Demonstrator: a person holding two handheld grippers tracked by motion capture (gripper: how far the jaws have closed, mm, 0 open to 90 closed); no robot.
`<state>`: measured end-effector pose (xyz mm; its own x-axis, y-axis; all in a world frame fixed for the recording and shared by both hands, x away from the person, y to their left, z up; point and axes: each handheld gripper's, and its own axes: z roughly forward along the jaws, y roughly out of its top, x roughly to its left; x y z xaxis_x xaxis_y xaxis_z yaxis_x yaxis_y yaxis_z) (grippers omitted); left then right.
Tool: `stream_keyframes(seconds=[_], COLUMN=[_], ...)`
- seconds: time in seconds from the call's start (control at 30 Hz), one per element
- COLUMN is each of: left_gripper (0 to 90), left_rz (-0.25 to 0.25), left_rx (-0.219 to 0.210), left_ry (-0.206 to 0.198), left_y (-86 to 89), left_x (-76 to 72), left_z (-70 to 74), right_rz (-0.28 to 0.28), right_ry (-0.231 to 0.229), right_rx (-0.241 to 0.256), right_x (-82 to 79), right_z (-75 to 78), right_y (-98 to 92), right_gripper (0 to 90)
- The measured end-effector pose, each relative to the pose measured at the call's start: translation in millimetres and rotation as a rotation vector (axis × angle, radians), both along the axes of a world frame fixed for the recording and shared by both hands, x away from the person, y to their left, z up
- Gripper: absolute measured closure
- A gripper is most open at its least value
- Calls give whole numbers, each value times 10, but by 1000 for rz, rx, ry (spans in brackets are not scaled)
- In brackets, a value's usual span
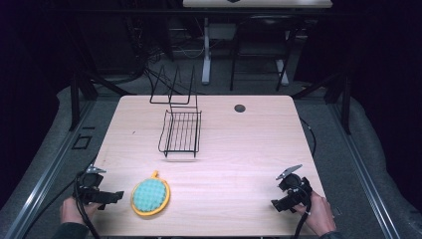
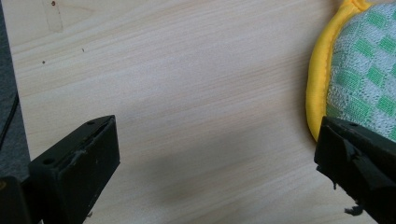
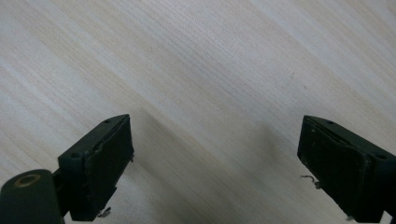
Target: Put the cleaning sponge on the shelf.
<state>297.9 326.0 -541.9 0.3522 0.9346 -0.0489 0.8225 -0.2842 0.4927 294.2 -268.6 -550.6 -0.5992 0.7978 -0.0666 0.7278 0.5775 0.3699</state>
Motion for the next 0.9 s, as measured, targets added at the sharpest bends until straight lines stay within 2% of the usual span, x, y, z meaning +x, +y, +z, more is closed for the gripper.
stream_keyframes(seconds=[0.2, 0.3, 0.4, 0.67, 0.9], left_gripper=[2, 2, 2, 2, 3], left_rz=[7, 27, 23, -19, -75], left_rx=[-1, -27, -31, -70, -54], left_ry=[-11, -30, -52, -87, -83], left_y=[-6, -5, -36, -227, -428], left_x=[-3, -12, -24, -24, -13], left_z=[18, 50, 100, 204, 190], right_rz=[1, 2, 6, 11, 10], right_ry=[-9, -8, -14, -14, -17], right_rx=[5, 4, 3, 6, 3], right_x=[4, 4, -1, -12, -17], right_z=[0, 0, 6, 11, -6], right_y=[-6, -2, 0, 19, 18], right_gripper=[104, 105, 105, 107, 109])
